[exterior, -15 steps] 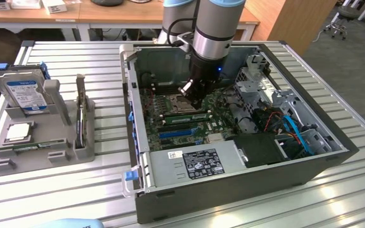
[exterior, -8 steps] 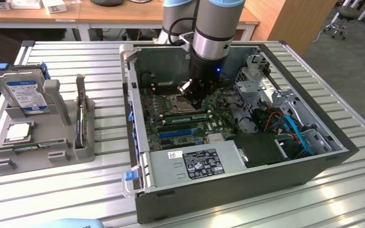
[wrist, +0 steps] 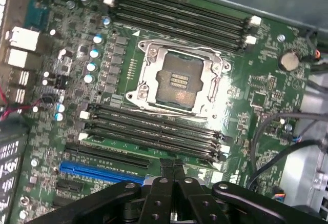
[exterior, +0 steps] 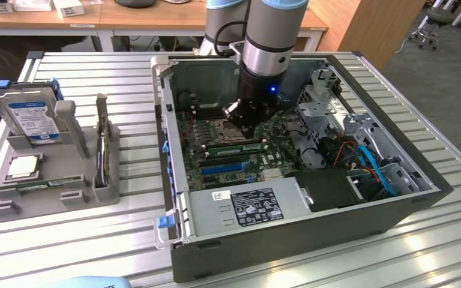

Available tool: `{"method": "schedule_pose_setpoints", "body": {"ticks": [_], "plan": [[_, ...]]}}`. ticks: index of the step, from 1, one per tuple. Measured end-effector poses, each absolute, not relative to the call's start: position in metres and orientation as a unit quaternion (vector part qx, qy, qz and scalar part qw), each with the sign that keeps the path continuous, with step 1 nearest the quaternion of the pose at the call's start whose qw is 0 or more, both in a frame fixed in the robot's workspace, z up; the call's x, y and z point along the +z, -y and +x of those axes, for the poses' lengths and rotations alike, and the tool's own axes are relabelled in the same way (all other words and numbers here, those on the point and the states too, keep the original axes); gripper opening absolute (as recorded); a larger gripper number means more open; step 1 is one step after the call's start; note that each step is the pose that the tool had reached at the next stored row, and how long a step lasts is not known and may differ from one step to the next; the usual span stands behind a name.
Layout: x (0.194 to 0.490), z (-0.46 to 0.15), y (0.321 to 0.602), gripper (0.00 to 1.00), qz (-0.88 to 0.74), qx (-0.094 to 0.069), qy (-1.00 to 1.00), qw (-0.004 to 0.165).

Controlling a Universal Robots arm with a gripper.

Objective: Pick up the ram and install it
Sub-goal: 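Press down the ram until it locks into place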

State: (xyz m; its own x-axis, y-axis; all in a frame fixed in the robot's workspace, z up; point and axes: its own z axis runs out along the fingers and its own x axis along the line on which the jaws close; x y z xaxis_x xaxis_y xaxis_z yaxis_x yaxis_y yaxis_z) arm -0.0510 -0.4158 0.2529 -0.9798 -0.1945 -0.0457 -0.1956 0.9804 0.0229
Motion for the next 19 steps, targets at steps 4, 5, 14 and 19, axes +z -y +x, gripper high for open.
{"method": "schedule_pose_setpoints", "body": {"ticks": [4, 5, 14, 19], "plan": [[0.2524, -0.0521, 0.4157, 0.10, -0.074, 0.013, -0.997, 0.022], [0.2524, -0.0524, 0.4157, 0.10, -0.068, 0.013, -0.997, 0.022], [0.2517, -0.0533, 0.4150, 0.10, -0.033, 0.012, -0.999, 0.022], [0.2516, -0.0533, 0.4150, 0.10, -0.032, 0.012, -0.999, 0.023]]}}
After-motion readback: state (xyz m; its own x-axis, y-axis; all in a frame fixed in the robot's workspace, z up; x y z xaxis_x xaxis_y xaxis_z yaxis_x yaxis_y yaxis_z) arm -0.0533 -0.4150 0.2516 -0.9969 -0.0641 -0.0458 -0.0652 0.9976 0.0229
